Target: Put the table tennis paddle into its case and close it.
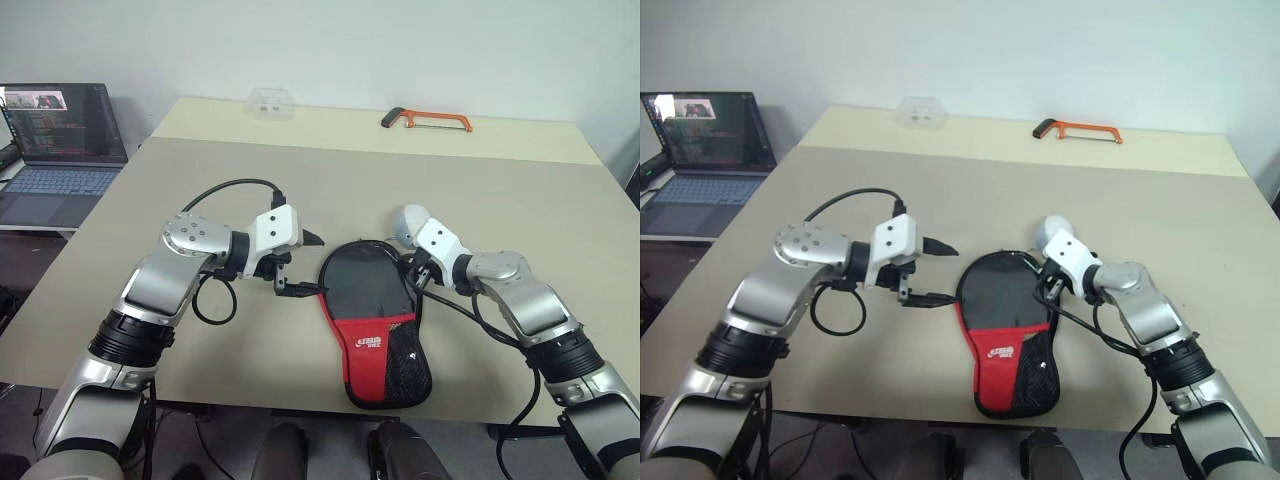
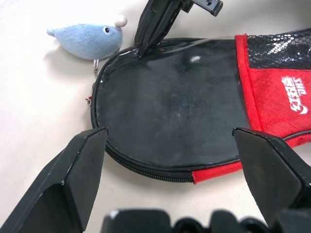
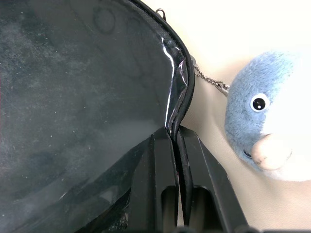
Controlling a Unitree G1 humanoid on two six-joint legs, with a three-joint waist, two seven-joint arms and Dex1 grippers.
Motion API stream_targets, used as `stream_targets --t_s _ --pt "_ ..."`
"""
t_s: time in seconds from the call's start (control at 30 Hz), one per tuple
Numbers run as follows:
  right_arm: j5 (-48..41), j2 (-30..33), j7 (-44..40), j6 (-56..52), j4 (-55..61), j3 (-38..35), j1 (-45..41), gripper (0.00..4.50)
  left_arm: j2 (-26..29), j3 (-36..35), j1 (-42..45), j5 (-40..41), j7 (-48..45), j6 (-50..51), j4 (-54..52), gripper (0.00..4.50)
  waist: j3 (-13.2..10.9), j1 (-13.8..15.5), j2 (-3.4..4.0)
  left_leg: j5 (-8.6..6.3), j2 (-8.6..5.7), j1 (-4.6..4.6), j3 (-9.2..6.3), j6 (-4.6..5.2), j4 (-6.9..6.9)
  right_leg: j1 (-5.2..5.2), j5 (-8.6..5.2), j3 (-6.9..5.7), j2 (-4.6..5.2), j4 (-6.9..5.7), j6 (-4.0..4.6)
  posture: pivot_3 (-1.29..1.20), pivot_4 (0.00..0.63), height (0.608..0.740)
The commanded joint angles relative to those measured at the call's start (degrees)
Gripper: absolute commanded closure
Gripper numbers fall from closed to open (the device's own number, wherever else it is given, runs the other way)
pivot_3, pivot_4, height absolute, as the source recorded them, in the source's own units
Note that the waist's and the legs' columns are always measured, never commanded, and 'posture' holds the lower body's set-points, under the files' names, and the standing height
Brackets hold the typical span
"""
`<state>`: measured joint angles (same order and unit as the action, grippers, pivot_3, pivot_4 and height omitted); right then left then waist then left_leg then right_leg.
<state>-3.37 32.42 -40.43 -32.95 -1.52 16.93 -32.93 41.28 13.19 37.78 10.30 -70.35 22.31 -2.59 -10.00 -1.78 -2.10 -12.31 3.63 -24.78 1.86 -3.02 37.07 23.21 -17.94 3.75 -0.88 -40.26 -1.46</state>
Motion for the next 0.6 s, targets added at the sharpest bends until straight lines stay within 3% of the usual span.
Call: stream_targets --t_s 0.03,0.33,0.43,0.6 --pt "1.0 0.8 -0.3 -0.9 0.9 -1.5 -1.1 4.48 0.5 -1.0 0.2 0.1 0.5 -0.3 -1.6 0.00 0.0 0.0 0.00 0.00 0.00 0.00 0.00 0.00 0.00 0.00 0.00 0.00 0.00 -0.01 0.00 0.00 0.150 0.740" --pt "-2.2 3.0 -6.9 -8.2 9.5 -0.5 1.5 4.48 0.4 -0.8 0.5 0.2 0.0 -0.4 -1.3 0.00 0.0 0.0 0.00 0.00 0.01 0.00 -0.02 0.00 -0.01 0.00 0.00 -0.01 0.00 0.02 0.00 0.00 0.150 0.740" --pt "-2.5 2.3 -6.3 -10.3 9.7 -1.5 0.4 3.84 0.3 -0.5 0.4 0.5 -0.4 -0.3 -1.7 0.00 0.0 0.0 0.00 0.00 0.01 0.00 -0.03 0.00 -0.01 0.00 0.00 -0.01 -0.01 0.00 0.00 0.00 0.150 0.740" --pt "-3.4 2.1 -6.1 -11.2 9.5 -2.3 -0.7 2.11 -0.1 -0.2 0.7 0.1 -0.3 -0.6 -1.3 0.00 0.0 -0.1 0.00 0.00 0.02 0.03 -0.02 0.00 -0.01 0.01 0.00 -0.01 -0.02 -0.01 0.00 0.00 0.150 0.740"
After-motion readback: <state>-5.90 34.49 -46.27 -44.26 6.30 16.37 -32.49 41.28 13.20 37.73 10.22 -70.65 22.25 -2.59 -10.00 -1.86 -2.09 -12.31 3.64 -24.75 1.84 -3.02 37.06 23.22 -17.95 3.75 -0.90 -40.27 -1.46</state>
